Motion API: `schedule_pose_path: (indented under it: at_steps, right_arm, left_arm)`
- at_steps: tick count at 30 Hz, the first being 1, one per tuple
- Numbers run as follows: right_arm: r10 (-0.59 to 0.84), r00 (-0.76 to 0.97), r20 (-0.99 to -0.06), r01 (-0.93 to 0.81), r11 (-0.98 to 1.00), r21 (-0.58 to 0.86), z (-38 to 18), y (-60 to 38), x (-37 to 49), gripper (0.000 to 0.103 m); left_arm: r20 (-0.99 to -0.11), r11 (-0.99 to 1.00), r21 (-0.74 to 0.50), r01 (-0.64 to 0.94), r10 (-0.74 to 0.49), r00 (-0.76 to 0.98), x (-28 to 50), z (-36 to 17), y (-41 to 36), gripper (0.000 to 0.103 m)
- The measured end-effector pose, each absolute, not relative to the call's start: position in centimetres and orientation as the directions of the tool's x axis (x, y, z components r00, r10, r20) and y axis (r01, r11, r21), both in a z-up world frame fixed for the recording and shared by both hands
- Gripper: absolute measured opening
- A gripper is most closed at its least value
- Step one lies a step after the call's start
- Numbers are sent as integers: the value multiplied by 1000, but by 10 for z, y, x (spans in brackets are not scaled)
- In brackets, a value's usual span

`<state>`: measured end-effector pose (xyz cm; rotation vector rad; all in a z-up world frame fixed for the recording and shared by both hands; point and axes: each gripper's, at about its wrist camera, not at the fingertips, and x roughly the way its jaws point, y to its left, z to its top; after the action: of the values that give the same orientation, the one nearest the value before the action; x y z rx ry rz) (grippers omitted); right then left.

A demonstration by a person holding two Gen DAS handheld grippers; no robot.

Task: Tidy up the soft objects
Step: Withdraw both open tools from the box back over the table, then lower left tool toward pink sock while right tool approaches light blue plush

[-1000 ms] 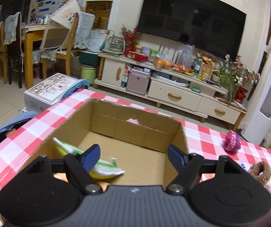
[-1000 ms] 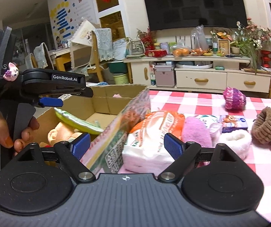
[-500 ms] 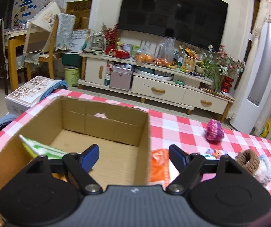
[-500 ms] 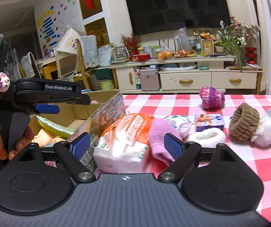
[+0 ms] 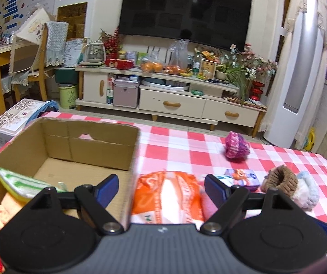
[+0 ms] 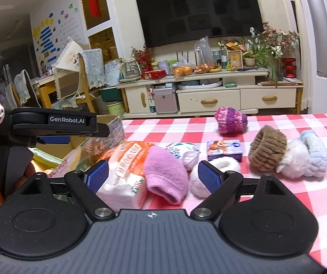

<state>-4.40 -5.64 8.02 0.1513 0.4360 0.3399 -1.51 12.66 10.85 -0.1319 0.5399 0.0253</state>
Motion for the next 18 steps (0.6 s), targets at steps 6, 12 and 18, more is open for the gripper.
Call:
schedule_pose_path:
  at_steps: [6,12,18]
  right_arm:
    - [288,880,-377,-229,954,195,80,-65,-41,103]
    - [194,908,-372,-120,970,213,79,-90,-35,103]
    - [77,927,-366,0,979,203,72,-117,-27,103]
  left_arm:
    - [-502,994,-112,4,-60,863,-15,106,109,82]
    - [-510,995,-77,70,-100,855,-13,99,85,82]
    - [-542,992,-38,117,-119,832,-7,85,63,82]
